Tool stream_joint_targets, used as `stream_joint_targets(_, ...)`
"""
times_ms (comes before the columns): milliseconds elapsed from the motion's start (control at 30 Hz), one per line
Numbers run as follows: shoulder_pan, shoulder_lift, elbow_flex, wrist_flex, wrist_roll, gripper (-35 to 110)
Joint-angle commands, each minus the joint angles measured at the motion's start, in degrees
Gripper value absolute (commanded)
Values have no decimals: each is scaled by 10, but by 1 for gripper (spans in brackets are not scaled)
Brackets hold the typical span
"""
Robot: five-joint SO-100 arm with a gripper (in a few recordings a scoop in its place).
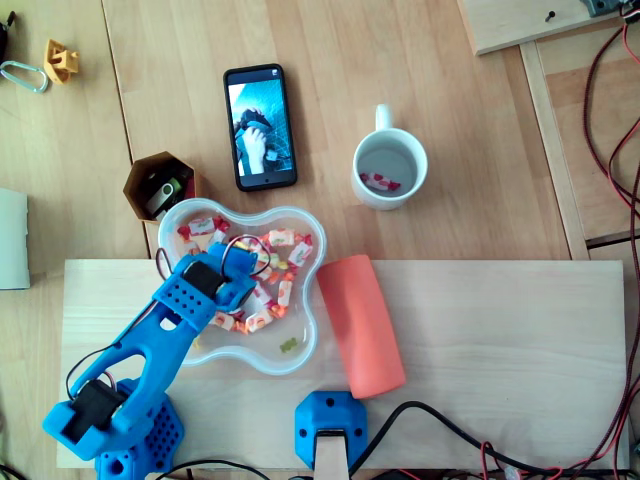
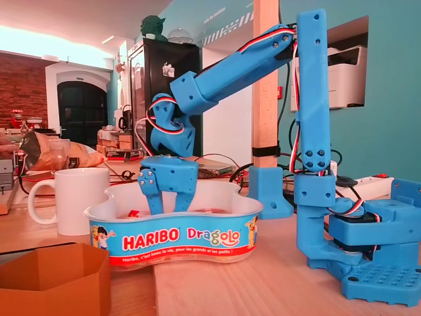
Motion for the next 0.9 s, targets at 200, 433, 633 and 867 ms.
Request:
stream_joint_targets(200, -4, 12, -108, 2, -2, -4)
stream_joint_targets(433, -3, 18, -67, 7, -5, -3)
stream_joint_targets(633, 5, 18, -53, 132, -3, -3)
stream_joint_targets(867, 6, 18, -73, 189, -12, -3)
